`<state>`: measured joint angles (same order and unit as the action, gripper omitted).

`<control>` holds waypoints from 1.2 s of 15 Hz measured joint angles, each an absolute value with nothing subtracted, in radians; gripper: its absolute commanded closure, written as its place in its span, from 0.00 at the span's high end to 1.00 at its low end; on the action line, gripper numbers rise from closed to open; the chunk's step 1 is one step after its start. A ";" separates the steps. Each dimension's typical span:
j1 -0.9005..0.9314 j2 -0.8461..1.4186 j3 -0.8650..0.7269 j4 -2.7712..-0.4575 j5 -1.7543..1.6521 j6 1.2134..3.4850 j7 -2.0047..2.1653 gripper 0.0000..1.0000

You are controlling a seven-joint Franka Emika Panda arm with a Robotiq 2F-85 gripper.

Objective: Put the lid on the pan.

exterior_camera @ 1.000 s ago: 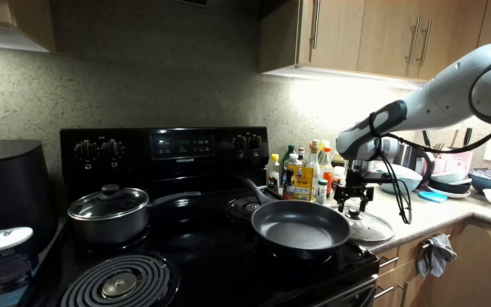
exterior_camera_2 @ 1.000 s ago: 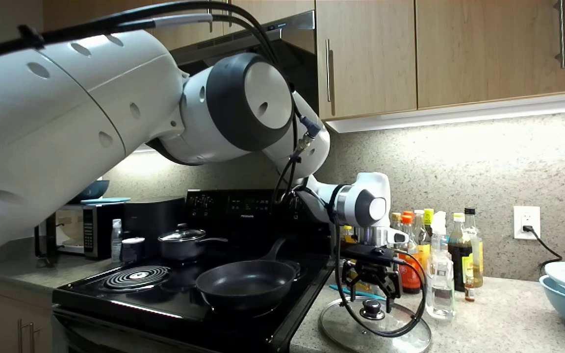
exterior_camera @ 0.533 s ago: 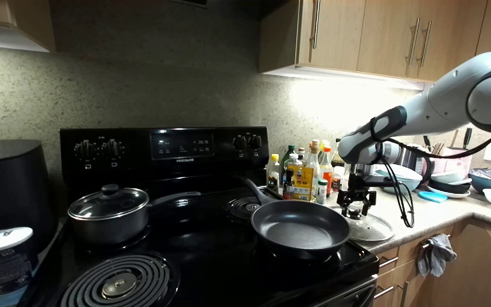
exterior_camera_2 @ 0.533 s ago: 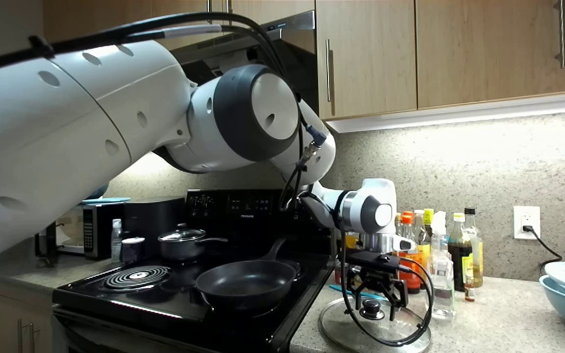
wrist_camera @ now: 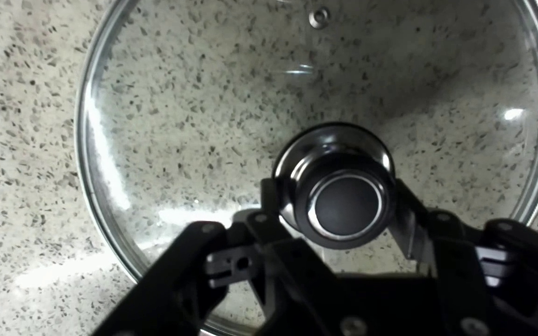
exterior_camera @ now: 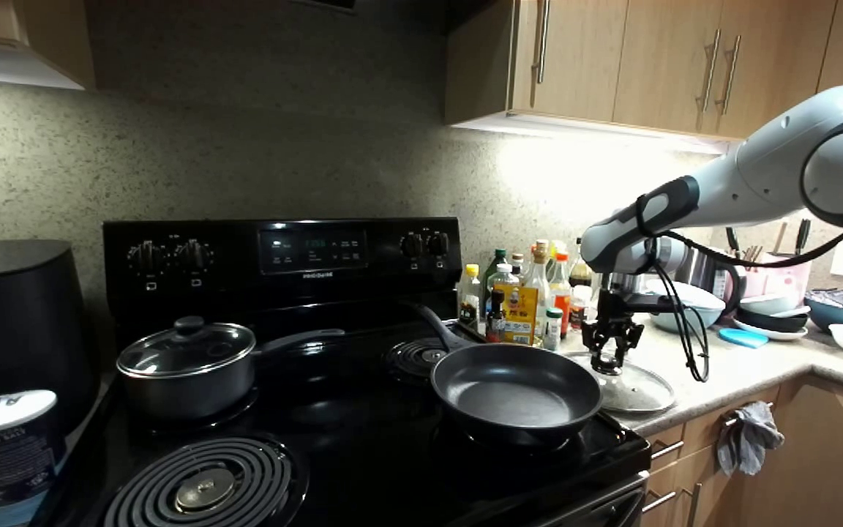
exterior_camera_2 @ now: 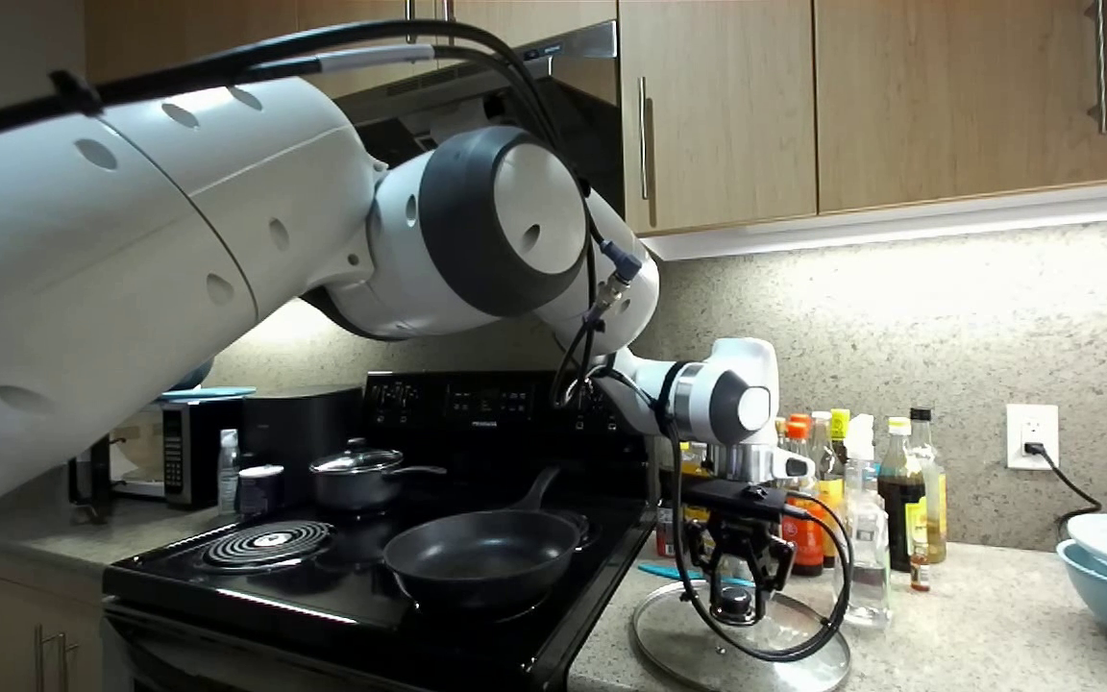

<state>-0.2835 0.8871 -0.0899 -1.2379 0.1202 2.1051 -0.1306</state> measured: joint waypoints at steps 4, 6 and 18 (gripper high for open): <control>-0.279 0.890 -0.090 -1.226 0.105 2.101 -0.129 0.25; -0.279 0.890 -0.090 -1.225 0.104 2.100 -0.129 0.25; -0.271 0.753 -0.050 -1.454 0.105 2.330 -0.159 0.25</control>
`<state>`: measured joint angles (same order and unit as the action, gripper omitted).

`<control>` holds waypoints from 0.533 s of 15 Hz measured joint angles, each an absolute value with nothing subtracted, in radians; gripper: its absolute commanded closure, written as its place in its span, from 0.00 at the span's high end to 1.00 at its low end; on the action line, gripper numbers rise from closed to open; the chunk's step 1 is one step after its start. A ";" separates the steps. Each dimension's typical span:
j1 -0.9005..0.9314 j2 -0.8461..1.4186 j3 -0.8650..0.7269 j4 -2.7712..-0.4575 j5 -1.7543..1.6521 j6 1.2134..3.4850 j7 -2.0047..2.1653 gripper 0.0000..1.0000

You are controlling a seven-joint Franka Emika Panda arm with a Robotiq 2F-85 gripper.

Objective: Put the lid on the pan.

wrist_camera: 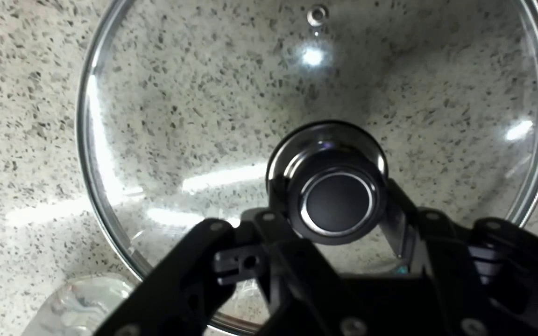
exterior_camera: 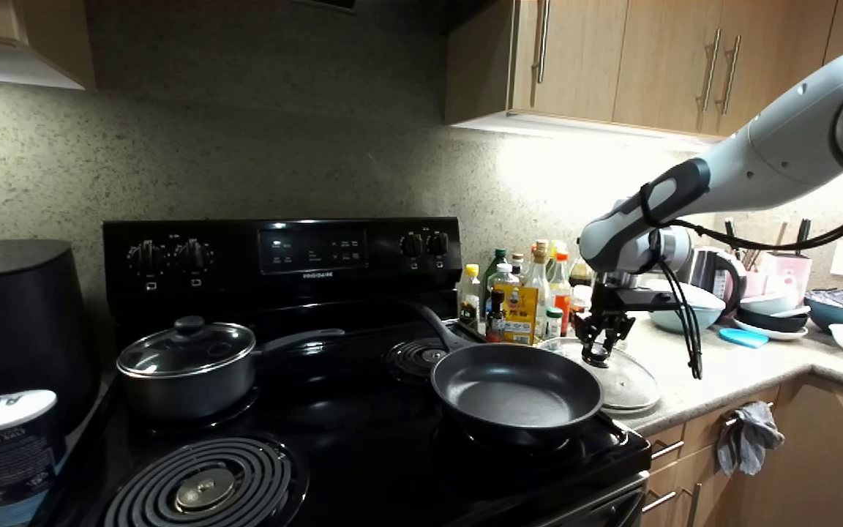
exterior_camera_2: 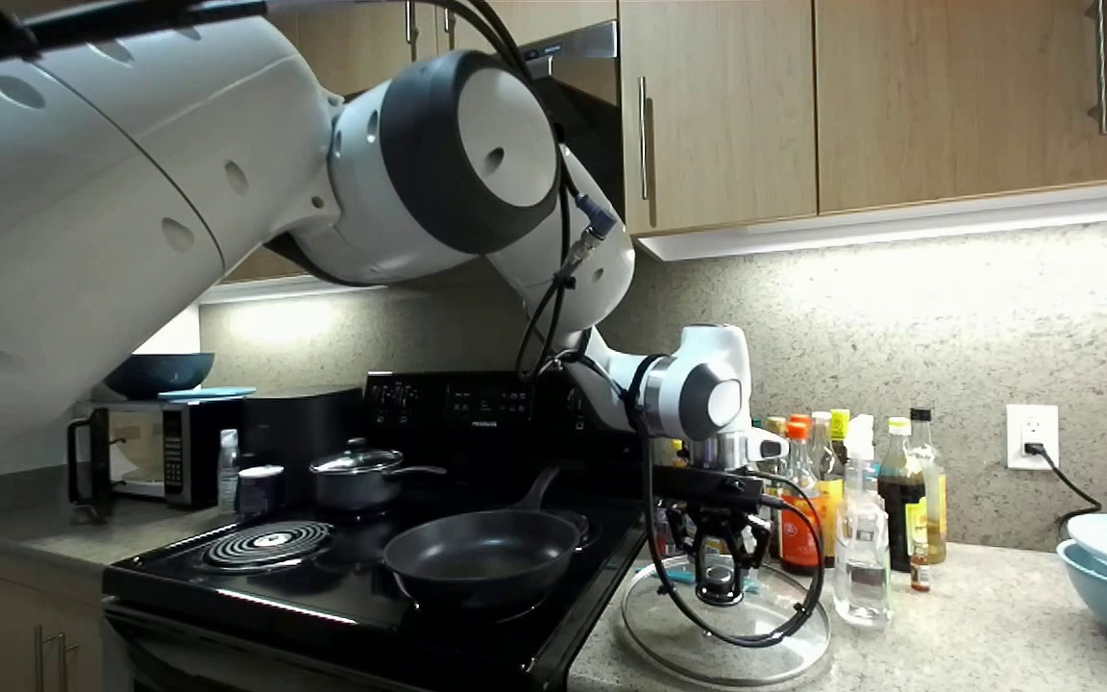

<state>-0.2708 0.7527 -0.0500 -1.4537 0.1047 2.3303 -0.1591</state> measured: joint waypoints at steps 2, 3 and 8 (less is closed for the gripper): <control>-0.271 0.696 -0.040 -1.544 0.111 2.402 -0.159 0.50; -0.271 0.672 -0.037 -1.583 0.113 2.417 -0.159 0.50; -0.272 0.632 -0.036 -1.644 0.114 2.427 -0.159 0.25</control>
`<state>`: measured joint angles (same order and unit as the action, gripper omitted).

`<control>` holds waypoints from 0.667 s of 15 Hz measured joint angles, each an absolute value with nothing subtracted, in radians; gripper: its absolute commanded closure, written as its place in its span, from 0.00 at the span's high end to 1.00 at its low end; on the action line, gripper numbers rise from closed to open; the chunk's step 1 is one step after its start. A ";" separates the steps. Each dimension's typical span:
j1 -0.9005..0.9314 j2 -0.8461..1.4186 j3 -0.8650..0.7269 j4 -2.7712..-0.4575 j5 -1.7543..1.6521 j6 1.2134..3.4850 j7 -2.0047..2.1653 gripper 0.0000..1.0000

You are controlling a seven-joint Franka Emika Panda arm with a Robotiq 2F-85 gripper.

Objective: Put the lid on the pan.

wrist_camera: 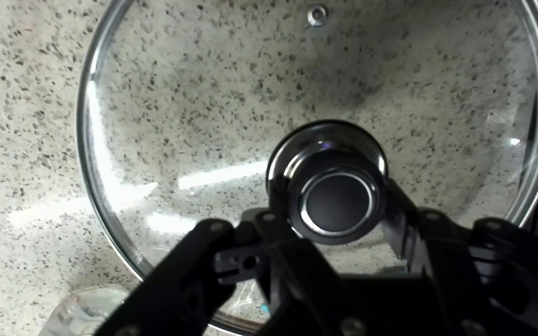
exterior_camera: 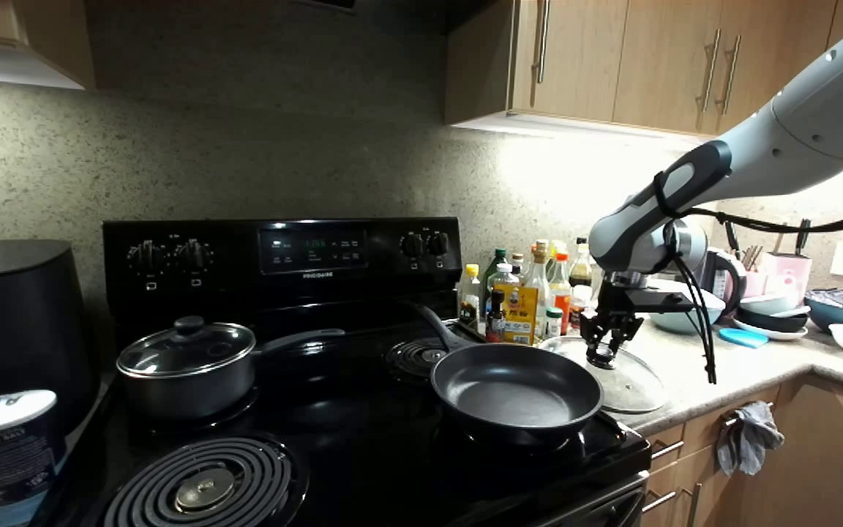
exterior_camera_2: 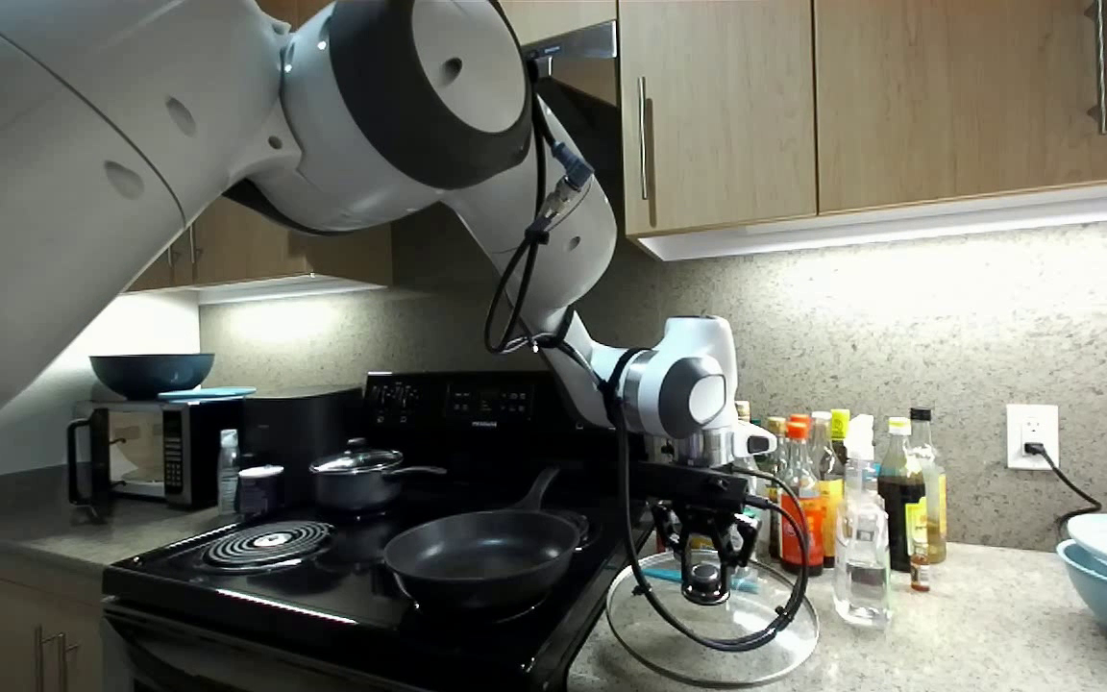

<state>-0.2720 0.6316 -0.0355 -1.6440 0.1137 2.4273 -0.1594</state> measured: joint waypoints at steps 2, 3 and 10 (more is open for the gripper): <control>-0.272 0.638 -0.036 -1.644 0.114 2.427 -0.159 0.25; -0.271 0.639 -0.036 -1.648 0.114 2.439 -0.159 0.25; -0.271 0.530 -0.038 -1.805 0.114 2.758 -0.151 0.25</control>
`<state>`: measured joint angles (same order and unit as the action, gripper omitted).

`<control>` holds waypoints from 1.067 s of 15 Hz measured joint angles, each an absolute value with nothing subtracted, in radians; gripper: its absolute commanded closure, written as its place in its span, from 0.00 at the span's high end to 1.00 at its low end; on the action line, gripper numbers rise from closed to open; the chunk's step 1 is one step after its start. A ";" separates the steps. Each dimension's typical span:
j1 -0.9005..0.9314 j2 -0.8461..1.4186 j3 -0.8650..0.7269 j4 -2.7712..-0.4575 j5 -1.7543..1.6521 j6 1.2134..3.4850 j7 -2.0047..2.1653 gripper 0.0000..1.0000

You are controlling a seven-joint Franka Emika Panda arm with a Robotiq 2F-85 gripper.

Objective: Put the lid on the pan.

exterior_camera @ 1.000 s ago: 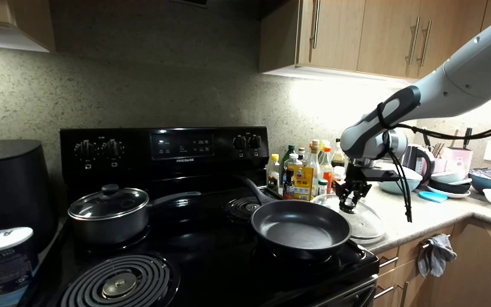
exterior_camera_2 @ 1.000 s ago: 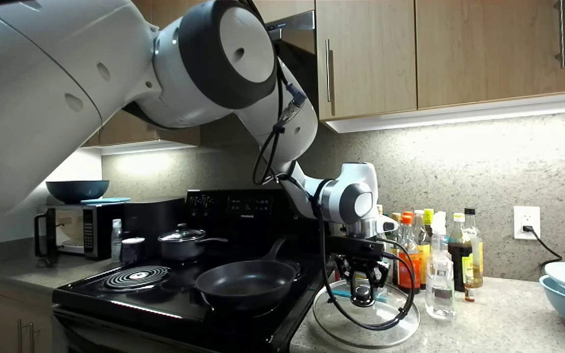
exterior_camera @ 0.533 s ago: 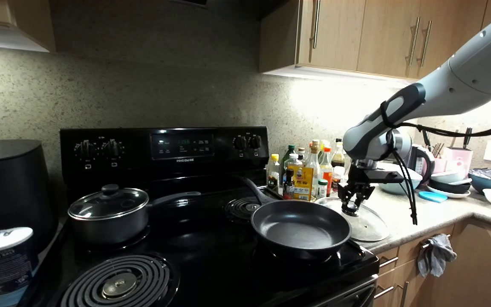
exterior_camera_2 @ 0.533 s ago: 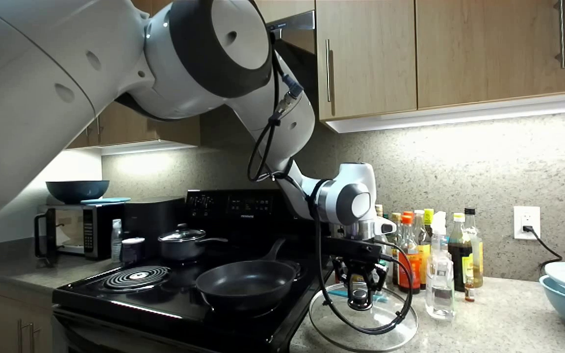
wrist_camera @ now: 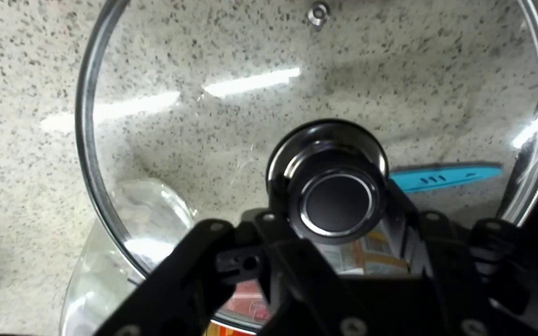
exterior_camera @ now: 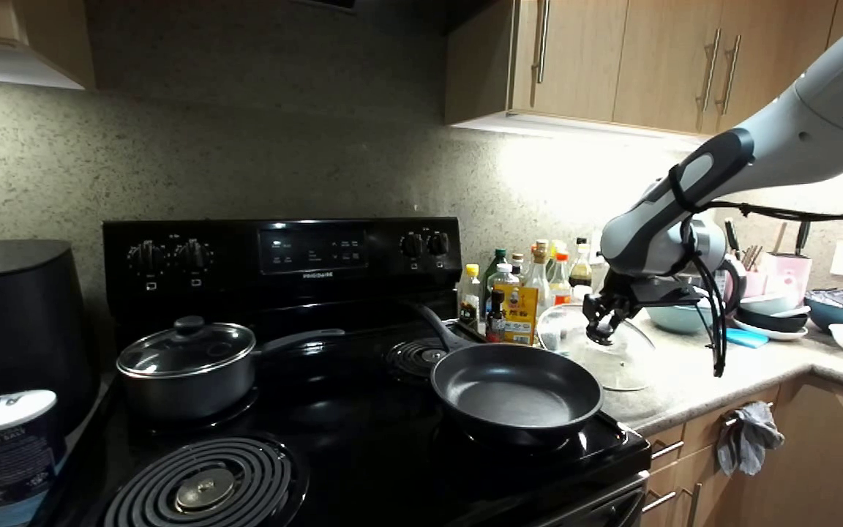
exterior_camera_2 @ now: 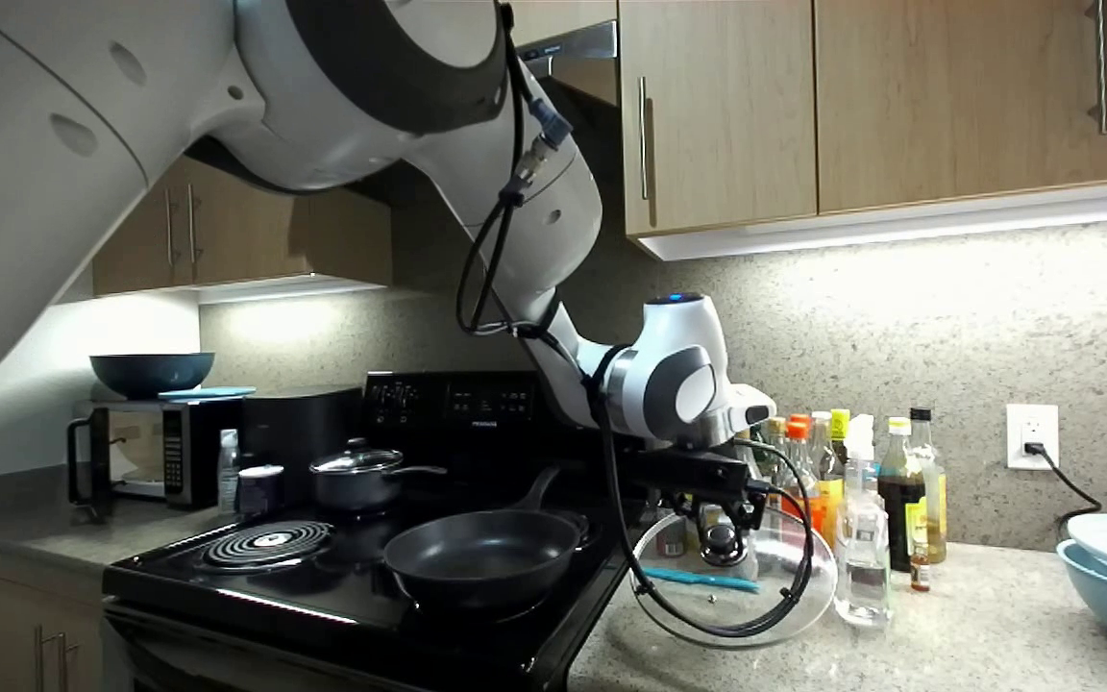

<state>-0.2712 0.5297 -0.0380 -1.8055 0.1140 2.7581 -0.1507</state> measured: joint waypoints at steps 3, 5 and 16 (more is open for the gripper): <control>-0.274 0.457 -0.037 -1.905 0.129 2.877 -0.146 0.25; -0.275 0.427 -0.036 -1.948 0.137 2.909 -0.146 0.50; -0.218 0.390 -0.096 -2.015 0.086 2.911 -0.109 0.25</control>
<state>-0.2178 0.3897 -0.0963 -2.0149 0.0859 2.9107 -0.1091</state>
